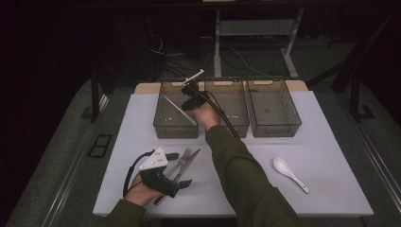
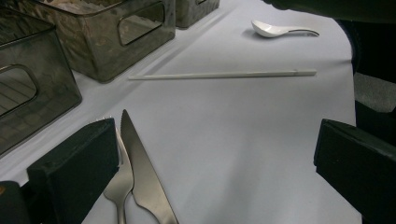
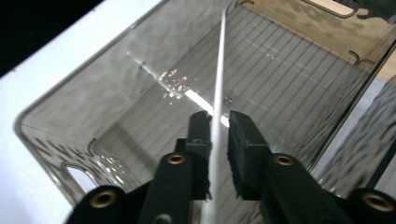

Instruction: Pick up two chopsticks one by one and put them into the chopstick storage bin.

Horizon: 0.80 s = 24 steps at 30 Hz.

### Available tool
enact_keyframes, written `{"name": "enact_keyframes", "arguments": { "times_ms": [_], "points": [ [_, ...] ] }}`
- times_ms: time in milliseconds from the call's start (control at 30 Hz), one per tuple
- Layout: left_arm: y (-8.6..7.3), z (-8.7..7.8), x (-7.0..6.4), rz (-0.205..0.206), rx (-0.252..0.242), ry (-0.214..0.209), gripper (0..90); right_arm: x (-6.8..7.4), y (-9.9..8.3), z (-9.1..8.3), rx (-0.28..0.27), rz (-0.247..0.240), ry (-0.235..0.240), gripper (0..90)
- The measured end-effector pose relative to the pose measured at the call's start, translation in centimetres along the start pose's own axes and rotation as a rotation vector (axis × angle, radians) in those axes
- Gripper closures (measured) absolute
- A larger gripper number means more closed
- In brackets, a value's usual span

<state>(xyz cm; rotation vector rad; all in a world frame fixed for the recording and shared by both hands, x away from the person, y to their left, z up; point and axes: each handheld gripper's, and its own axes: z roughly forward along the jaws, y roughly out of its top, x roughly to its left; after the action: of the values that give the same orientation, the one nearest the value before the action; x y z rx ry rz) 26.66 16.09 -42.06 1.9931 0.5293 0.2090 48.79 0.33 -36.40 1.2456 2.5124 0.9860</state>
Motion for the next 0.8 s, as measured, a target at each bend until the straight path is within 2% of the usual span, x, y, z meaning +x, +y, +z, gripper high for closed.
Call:
{"name": "enact_keyframes", "arguments": {
  "times_ms": [33,133,300,433,567,600,733,800],
  "points": [
    [0.0,0.0,0.0,-0.001,0.000,0.001,0.0,-0.1,0.1,-0.3,-0.017,0.005,0.017,69.1],
    [0.0,0.0,0.0,-0.002,-0.002,0.001,0.0,-0.1,0.0,-0.9,-0.026,0.000,0.039,61.1],
    [0.0,-0.1,0.2,0.007,0.005,0.001,0.0,-0.2,-0.6,-2.2,-0.063,-0.016,0.079,53.4],
    [-0.1,0.0,0.1,-0.005,0.006,0.004,0.0,-0.5,-1.8,-4.2,-0.083,-0.040,0.115,44.8],
    [0.0,0.0,0.1,0.005,0.011,0.005,0.0,-1.1,-2.7,-5.3,-0.094,-0.050,0.146,43.1],
    [-0.1,0.0,0.1,0.000,0.009,0.004,0.0,-1.4,-3.4,-6.0,-0.104,-0.054,0.155,41.8],
    [-0.1,-0.1,0.3,0.007,0.014,0.003,0.0,-1.5,-4.9,-7.4,-0.114,-0.093,0.165,38.2],
    [-0.1,0.0,0.2,-0.002,0.007,0.003,0.0,-1.7,-5.6,-8.1,-0.119,-0.104,0.170,36.0]
  ]
}}
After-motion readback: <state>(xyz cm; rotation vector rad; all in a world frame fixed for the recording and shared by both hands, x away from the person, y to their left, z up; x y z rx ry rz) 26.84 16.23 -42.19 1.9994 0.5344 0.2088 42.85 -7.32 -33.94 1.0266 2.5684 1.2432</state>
